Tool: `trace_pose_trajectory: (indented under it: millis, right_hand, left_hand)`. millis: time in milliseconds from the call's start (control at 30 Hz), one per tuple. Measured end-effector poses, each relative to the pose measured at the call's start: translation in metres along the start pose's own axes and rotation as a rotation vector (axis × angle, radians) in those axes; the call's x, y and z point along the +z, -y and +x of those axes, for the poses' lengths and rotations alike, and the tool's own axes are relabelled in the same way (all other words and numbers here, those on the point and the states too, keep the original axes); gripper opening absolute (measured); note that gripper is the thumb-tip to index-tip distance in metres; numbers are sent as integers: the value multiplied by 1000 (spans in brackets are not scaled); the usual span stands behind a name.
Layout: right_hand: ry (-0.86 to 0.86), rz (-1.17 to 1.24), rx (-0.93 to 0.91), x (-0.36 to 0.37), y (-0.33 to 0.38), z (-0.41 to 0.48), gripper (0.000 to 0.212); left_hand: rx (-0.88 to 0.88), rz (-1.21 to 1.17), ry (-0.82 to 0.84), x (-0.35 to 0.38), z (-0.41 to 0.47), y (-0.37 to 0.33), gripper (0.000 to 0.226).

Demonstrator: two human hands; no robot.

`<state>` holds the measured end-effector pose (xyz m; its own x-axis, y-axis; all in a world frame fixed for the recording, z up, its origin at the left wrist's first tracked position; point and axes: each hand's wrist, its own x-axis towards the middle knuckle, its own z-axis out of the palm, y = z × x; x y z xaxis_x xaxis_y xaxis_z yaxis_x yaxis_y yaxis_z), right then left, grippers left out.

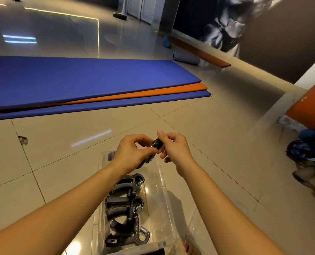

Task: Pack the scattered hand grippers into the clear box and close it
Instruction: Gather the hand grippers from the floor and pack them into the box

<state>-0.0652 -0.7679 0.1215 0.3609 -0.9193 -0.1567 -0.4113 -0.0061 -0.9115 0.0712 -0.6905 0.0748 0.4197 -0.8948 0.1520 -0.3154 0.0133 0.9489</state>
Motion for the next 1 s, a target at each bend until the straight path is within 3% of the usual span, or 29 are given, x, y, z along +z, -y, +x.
trace_pose_trajectory:
  millis: [200,367,467,567,667,800,1000]
  right_hand:
    - [8,147,129,-6,2,0,14]
    - [7,146,121,-10,-2,3,15]
    - [30,128,115,-17,-8,5,16]
    - [58,108,105,-25,-13,6,20]
    - [82,61,95,-28,-18,9,24]
    - [107,31,83,-29,-28,11,26]
    - [220,2,64,-20,-50,6,27]
  left_hand:
    - [95,111,-13,6,-6,1,27]
    - [165,127,-25,6,-9,9,31]
    - [125,177,-3,-8,-5,17,54]
    - [80,288,150,-22,-2,25,89]
    - [85,372,271,-29,0,32,104]
    - [159,529,324,-29,1,40,102]
    - [216,608,324,-27,-3,45,75]
